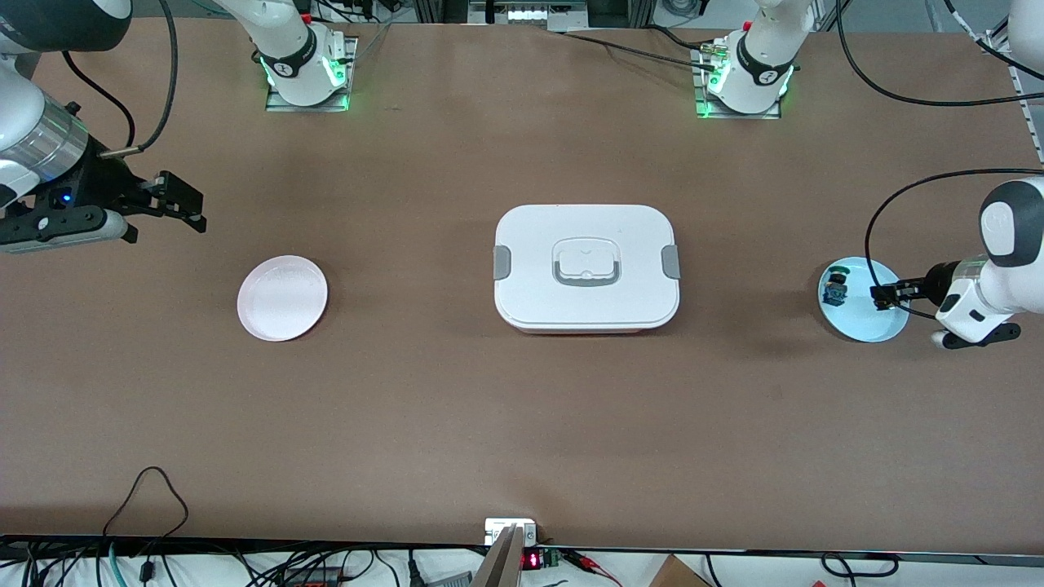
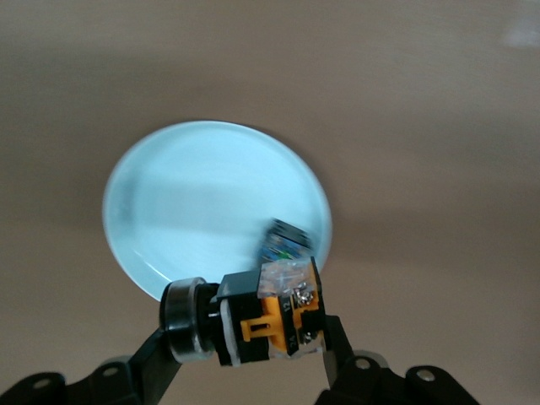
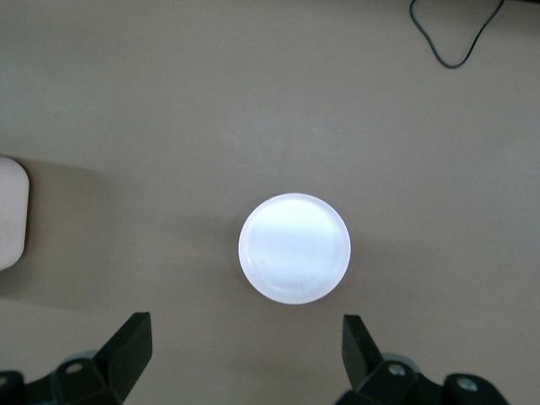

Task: Transfer orange switch to right arm and place
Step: 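Lift the orange switch with the left gripper while the right gripper approaches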

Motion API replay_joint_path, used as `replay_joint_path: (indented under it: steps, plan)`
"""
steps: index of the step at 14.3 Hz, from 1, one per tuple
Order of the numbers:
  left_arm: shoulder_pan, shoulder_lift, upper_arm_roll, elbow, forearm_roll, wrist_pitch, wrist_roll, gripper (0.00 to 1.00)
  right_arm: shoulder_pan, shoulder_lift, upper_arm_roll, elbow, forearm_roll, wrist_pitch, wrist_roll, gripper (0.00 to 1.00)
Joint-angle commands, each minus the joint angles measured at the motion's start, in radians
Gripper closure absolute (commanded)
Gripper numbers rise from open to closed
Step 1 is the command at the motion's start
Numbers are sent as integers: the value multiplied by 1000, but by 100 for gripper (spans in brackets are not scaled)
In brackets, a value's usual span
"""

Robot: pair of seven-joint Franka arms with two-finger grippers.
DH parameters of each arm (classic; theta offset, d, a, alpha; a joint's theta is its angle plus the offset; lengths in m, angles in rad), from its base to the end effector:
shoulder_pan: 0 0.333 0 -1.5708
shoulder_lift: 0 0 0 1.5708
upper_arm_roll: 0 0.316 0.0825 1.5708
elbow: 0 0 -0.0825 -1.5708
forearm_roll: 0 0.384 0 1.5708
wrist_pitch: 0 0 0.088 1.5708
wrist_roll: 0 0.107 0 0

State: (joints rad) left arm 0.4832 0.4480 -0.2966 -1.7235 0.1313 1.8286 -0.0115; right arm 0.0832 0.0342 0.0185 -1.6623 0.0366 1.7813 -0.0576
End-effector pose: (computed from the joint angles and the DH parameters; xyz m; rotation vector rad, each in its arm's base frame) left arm 0.6064 0.1404 0.3128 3.0558 0.2310 -0.4926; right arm 0.5780 0.0620 0.5806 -3.0912 -0.2371 -0.1302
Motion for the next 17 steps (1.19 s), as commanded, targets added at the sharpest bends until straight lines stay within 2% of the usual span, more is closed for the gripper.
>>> replay_joint_path:
  steps: [1, 3, 5, 6, 7, 8, 9, 12, 14, 15, 17]
  plan:
    - [2, 1, -114, 63, -19, -100, 16, 54, 3, 0, 3, 10, 8, 13, -11, 0]
    - [-3, 3, -218, 117, -44, -202, 41, 55, 21, 10, 4, 7, 3, 10, -21, 0]
    - [-1, 5, -278, 146, -131, -213, 57, 56, 40, 41, 4, 2, 15, -32, -80, 0]
    - [-3, 6, -295, 157, -194, -213, 92, 56, 35, 49, 3, 6, 101, -45, -91, 0]
    - [-5, 11, -306, 159, -288, -212, 152, 56, 23, 65, -6, 1, 285, -60, -94, 0]
    - [-9, 12, -308, 157, -380, -209, 223, 57, 3, 88, -8, -1, 410, -88, -93, 0]
    - [-21, 15, -308, 157, -468, -209, 304, 60, -2, 117, -6, -1, 480, -89, -94, 0]
    - [-67, 43, -312, 145, -744, -203, 481, 60, 3, 179, -6, -17, 748, -73, -99, 0]
    - [-112, 43, -317, 148, -858, -187, 566, 68, 27, 210, 1, -54, 923, -5, -192, 0]
    - [-141, 43, -316, 145, -936, -163, 628, 68, 55, 211, 0, -82, 1003, 47, -223, 0]
    - [-219, 54, -316, 143, -1065, -125, 723, 68, 105, 222, 1, -105, 1086, 119, -237, 0]
